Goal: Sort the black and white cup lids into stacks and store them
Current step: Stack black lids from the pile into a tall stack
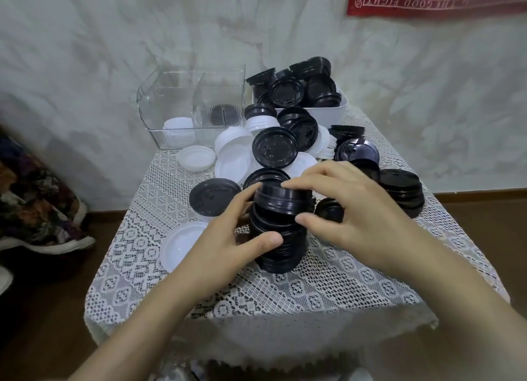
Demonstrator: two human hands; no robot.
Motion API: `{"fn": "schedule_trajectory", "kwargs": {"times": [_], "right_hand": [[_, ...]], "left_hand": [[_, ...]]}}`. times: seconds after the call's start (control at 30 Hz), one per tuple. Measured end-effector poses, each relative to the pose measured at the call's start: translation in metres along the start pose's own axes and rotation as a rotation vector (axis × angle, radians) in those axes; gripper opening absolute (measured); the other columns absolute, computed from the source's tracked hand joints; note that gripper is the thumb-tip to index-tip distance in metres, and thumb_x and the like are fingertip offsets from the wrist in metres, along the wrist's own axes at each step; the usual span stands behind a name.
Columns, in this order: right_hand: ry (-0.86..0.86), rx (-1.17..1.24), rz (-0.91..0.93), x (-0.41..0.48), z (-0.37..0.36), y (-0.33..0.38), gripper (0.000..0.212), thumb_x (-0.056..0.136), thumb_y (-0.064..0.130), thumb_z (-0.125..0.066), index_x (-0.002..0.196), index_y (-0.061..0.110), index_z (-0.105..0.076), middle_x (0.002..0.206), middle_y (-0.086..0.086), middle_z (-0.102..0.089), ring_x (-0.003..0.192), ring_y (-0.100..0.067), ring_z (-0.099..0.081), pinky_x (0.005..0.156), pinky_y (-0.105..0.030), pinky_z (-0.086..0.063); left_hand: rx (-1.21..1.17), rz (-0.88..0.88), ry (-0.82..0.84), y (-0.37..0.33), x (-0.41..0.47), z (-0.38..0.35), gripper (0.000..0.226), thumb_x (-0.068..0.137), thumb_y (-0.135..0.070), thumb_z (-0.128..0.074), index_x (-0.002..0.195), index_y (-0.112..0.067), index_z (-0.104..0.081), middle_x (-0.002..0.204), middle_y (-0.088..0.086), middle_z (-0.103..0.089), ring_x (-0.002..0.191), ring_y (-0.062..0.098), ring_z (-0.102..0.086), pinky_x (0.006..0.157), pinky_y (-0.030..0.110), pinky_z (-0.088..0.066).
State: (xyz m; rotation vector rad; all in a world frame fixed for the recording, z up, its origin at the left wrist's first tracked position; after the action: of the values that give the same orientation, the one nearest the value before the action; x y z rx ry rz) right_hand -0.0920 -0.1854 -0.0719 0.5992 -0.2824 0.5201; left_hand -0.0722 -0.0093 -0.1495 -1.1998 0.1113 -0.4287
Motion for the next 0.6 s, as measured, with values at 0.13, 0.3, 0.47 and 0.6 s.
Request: {"fn": "schedule_trajectory", "kwargs": {"times": [0.13, 0.3, 0.47, 0.6], "right_hand": [[0.082, 0.195, -0.082, -0.003, -0.011, -0.006, 0.039, 0.091, 0.027, -0.077, 0.124, 0.046, -0.067, 0.141, 0.028, -0.048, 0.136, -0.001, -0.048, 0.111, -0.033, -0.041], [0.061, 0.481, -0.164, -0.001, -0.015, -0.008, 0.031, 0.089, 0.017, -0.078, 0.113, 0.037, -0.074, 0.136, 0.02, -0.06, 0.133, -0.001, -0.054, 0.11, -0.036, -0.047], [0.044, 0.616, -0.18, 0.002, -0.017, -0.008, 0.022, 0.092, 0.012, -0.074, 0.109, 0.025, -0.072, 0.118, 0.01, -0.071, 0.117, -0.01, -0.067, 0.097, -0.027, -0.055], [0.027, 0.602, -0.186, 0.001, -0.017, -0.01, 0.018, 0.09, 0.008, -0.075, 0.099, 0.023, -0.076, 0.12, 0.015, -0.068, 0.12, -0.009, -0.064, 0.097, -0.025, -0.053]], "left_hand": [[0.007, -0.007, 0.012, 0.0, -0.001, 0.0, 0.078, 0.08, -0.058, -0.076, 0.149, -0.048, -0.041, 0.142, -0.019, -0.06, 0.135, 0.003, -0.054, 0.109, 0.045, -0.049], [0.023, -0.017, 0.002, 0.002, 0.001, 0.002, 0.075, 0.08, -0.058, -0.076, 0.146, -0.046, -0.044, 0.141, -0.02, -0.06, 0.135, 0.003, -0.054, 0.11, 0.045, -0.048], [0.03, -0.016, -0.008, 0.001, 0.001, 0.002, 0.073, 0.078, -0.06, -0.075, 0.144, -0.049, -0.045, 0.139, -0.021, -0.061, 0.133, 0.001, -0.054, 0.11, 0.043, -0.047], [0.014, -0.016, 0.0, 0.001, 0.001, 0.001, 0.074, 0.078, -0.059, -0.076, 0.144, -0.048, -0.044, 0.139, -0.02, -0.062, 0.132, 0.002, -0.056, 0.106, 0.036, -0.048]]}}
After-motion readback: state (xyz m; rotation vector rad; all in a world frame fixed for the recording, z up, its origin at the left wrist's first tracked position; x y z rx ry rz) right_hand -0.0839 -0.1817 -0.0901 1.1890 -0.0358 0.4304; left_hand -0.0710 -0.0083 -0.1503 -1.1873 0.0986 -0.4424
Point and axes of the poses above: each hand's wrist, its own x-axis towards the middle knuckle, its own z-axis out of the back of the hand, y = z × x, the point moved 8 cm from there along x, towards the middle knuckle
